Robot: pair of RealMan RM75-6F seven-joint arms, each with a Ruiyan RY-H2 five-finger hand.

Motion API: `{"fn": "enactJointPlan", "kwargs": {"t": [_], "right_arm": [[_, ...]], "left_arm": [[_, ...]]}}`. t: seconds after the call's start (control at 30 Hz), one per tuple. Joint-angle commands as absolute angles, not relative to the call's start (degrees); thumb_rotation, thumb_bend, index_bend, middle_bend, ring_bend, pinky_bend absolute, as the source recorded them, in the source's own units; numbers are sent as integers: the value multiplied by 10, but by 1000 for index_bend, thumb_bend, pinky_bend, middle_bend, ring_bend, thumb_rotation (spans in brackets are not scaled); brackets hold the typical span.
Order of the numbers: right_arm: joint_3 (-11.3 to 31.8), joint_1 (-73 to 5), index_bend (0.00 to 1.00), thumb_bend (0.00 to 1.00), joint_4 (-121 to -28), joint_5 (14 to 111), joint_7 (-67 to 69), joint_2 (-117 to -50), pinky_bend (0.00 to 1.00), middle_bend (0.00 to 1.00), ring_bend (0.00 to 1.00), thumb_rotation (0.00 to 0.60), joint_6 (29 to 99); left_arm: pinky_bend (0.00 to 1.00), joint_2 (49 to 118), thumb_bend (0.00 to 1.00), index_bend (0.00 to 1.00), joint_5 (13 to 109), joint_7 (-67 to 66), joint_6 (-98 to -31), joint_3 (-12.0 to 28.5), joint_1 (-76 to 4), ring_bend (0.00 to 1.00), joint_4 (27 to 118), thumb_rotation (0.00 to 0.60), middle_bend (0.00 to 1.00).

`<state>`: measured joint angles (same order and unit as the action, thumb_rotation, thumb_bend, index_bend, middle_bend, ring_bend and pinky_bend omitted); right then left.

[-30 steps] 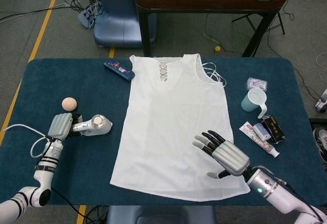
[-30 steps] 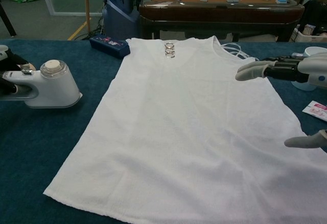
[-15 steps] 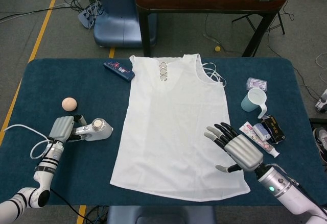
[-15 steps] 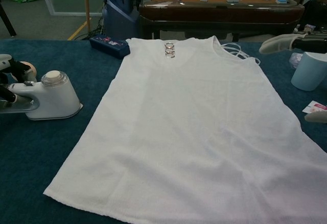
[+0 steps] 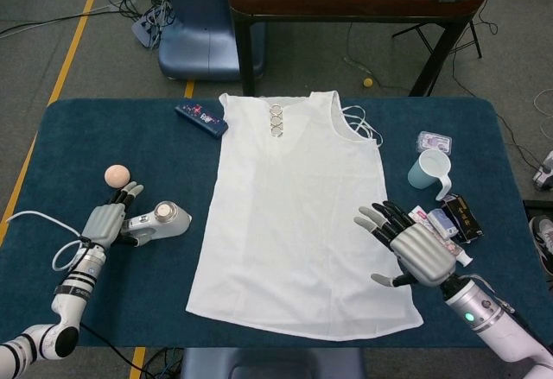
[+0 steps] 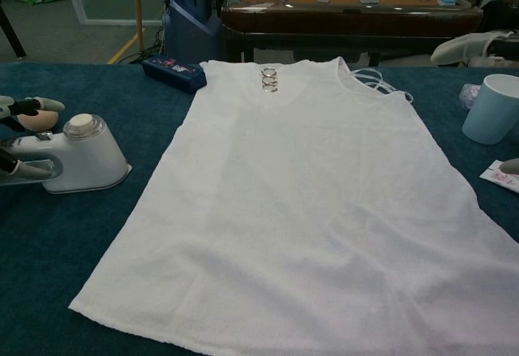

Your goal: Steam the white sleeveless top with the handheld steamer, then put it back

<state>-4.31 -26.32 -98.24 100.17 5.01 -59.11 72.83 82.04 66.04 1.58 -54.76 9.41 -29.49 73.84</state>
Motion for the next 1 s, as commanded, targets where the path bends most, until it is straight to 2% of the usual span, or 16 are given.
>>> {"fn": "enactJointPlan", "kwargs": {"t": [0.03,0.13,0.2,0.27,0.37,0.67,1.0], "right_arm": [[-41,-258,0,202,-977,1001,55,-588,0,64,0,506,734],[-39,-250,0,202,-971,994,60,-581,0,64,0,507,742],[-37,-245,0,202,-968,987,61,-576,0,65,0,508,744],[-35,-237,0,202,-962,975,57,-571,0,64,0,556,749],[-30,-221,0,203,-952,955,52,-569,0,67,0,600,760],[-26,-165,0,207,-919,910,48,-574,0,96,0,600,801],[-26,-102,0,206,-910,888,28,-588,0,96,0,600,856]], "left_arm": [[112,804,74,0,659,12,-566,97,-285,0,764,491,0],[112,782,74,0,660,15,-581,101,-276,0,794,515,0],[112,767,75,0,663,18,-596,103,-268,0,813,576,0],[114,748,74,0,667,19,-615,104,-257,0,836,600,1],[123,725,75,0,677,17,-654,104,-236,12,867,600,25],[135,680,75,37,721,-23,-777,72,-159,55,919,600,78],[134,687,75,36,779,-44,-894,27,-75,56,942,600,79]]}}
